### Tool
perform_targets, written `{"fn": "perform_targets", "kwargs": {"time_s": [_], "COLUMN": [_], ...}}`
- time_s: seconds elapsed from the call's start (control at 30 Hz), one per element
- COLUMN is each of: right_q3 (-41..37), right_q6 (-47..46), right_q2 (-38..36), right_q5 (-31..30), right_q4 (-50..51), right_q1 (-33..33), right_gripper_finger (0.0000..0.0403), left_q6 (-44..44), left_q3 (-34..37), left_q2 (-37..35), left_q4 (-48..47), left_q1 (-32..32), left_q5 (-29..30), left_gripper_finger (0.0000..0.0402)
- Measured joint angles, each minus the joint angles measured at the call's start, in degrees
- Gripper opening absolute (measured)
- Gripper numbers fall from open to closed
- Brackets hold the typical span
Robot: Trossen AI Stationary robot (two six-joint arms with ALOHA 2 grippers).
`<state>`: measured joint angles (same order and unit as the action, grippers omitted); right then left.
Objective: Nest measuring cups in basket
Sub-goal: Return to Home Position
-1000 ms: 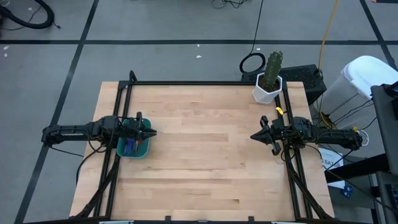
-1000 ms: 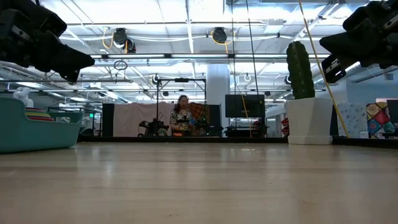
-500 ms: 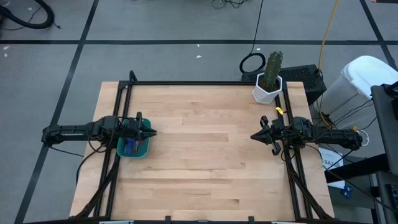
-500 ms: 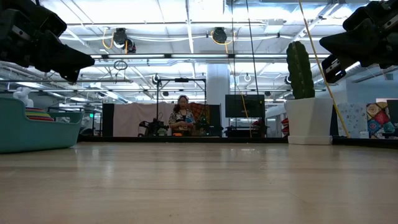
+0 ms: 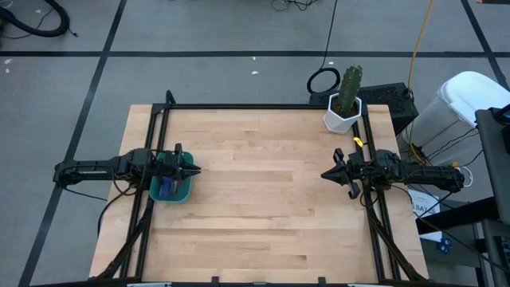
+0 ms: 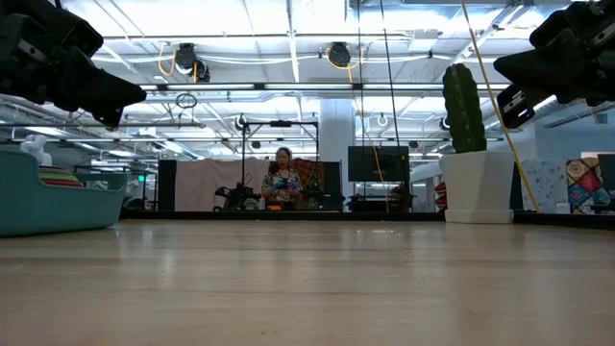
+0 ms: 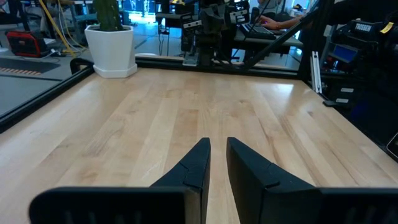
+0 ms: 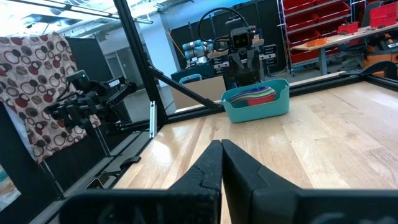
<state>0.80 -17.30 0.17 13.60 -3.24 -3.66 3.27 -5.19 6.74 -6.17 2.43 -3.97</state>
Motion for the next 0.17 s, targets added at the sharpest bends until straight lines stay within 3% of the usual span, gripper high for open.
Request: {"fn": "perform_targets", "kwargs": {"time_s": [0.17], "right_q3": [0.0], "right_q6": [0.0], "right_q2": [-0.01], "right_q5": [-0.01], "right_q4": [0.0], "right_q1": [0.02], "right_gripper_finger": [0.0], "left_q6": [-0.02], "left_q3": [0.0], "left_q2": [0.0], "left_q4": [0.0], "left_q1": [-0.01], "left_q5": [0.0], "left_gripper_finger": [0.0058]}}
